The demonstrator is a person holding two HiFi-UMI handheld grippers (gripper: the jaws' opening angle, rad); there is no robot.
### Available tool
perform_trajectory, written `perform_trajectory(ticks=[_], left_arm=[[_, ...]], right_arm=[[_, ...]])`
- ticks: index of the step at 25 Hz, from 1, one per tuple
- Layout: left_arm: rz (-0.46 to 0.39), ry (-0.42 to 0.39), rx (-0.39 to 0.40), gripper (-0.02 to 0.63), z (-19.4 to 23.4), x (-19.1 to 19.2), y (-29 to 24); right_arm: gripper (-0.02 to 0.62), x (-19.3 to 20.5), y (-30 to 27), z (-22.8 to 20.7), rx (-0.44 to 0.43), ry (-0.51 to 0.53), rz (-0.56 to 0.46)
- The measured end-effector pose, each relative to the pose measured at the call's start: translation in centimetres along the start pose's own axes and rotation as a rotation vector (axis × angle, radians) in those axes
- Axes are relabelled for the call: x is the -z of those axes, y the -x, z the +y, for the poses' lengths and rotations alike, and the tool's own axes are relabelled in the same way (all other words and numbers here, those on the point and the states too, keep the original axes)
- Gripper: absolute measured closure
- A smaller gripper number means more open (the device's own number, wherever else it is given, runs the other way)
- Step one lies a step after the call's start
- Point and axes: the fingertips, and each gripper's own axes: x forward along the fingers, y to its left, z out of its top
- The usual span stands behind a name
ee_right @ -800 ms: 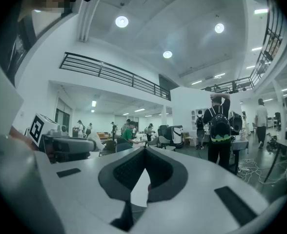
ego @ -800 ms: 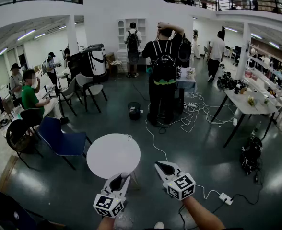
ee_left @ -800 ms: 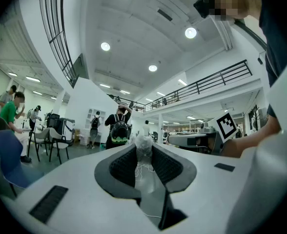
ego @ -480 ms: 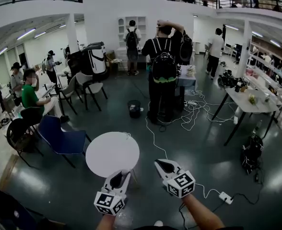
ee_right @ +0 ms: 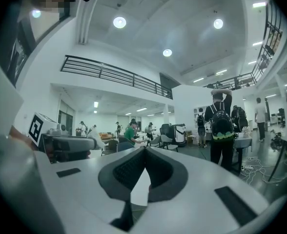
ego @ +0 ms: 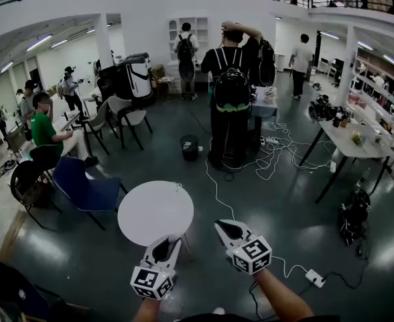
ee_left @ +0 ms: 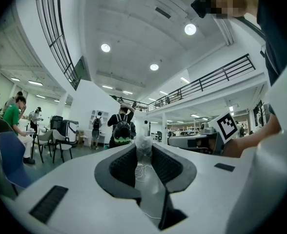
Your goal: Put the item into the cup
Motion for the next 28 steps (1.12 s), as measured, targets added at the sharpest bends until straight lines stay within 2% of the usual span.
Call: perform_trajectory(ticks=[18, 28], left_arm=[[0.045, 0.023, -0.018, 0.506, -2.8, 3.6, -3.5], [0.057, 0.015, -0.032, 0.506, -0.9, 3.5, -5.0]], right_arm=[[0.578, 2.6, 2.3, -4.2, -0.008, -0.021, 0.015], [0.578, 2.3, -0.5, -5.3, -0.023, -0.019, 0.016]])
